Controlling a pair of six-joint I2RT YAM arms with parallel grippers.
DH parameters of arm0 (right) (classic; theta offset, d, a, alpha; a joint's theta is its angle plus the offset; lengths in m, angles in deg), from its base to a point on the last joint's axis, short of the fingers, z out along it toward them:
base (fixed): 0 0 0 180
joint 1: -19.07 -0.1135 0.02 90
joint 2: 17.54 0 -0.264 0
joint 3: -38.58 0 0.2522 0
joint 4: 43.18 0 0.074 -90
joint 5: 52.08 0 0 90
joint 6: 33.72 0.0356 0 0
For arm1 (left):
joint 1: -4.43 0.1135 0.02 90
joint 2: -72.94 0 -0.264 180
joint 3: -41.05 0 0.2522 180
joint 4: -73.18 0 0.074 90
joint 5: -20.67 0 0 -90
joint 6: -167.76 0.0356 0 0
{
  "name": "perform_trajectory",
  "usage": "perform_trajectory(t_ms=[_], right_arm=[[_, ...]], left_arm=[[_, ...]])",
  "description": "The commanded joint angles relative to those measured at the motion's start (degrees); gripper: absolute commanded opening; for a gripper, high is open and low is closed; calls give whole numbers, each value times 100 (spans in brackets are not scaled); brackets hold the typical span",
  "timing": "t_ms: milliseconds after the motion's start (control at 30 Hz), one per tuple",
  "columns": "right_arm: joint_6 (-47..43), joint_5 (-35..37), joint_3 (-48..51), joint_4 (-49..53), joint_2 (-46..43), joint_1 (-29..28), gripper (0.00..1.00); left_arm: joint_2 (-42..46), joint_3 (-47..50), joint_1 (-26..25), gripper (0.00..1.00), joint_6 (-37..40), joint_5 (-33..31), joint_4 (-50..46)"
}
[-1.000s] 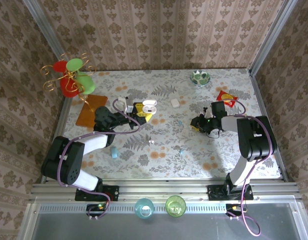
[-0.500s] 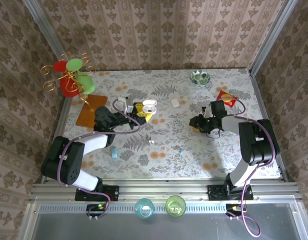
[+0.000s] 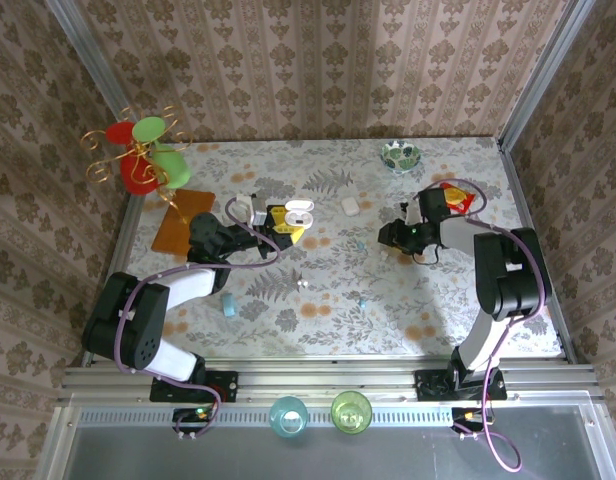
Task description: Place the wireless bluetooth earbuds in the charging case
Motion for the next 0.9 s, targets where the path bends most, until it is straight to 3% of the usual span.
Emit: perform_trajectory(t_ms=[0, 867], right_arm=[[-206, -176, -65, 246, 200, -21, 41], [-147, -907, 596, -144, -175, -30, 32]], left_arm=[[121, -16, -33, 33, 104, 71, 225], [91, -52, -54, 33, 82, 72, 223]])
